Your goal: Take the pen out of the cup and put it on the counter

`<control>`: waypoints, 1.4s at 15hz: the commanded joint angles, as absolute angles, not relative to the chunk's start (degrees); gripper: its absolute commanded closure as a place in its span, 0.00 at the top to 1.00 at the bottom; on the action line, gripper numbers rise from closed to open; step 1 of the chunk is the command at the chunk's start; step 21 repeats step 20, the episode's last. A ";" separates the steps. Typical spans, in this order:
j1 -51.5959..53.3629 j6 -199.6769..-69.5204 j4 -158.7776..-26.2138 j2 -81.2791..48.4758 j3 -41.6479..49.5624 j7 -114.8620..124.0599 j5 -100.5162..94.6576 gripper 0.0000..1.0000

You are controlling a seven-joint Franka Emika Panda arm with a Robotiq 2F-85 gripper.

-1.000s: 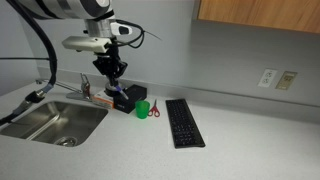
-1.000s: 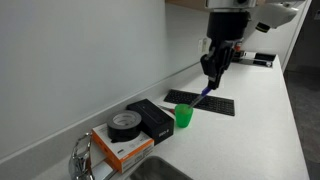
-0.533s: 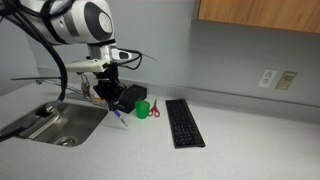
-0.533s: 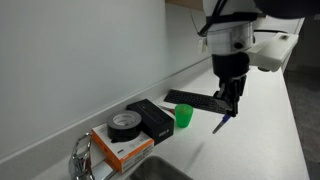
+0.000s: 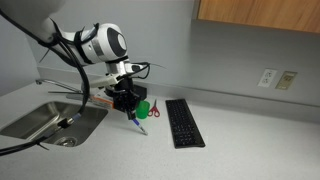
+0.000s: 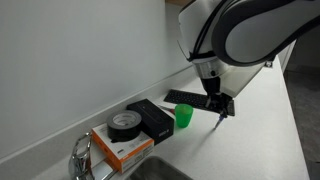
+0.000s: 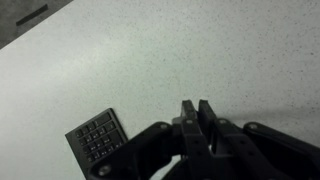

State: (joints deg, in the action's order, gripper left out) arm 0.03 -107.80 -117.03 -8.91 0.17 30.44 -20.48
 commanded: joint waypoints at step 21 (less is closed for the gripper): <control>2.05 -107.77 -109.03 -13.42 0.98 26.95 -12.73 1.00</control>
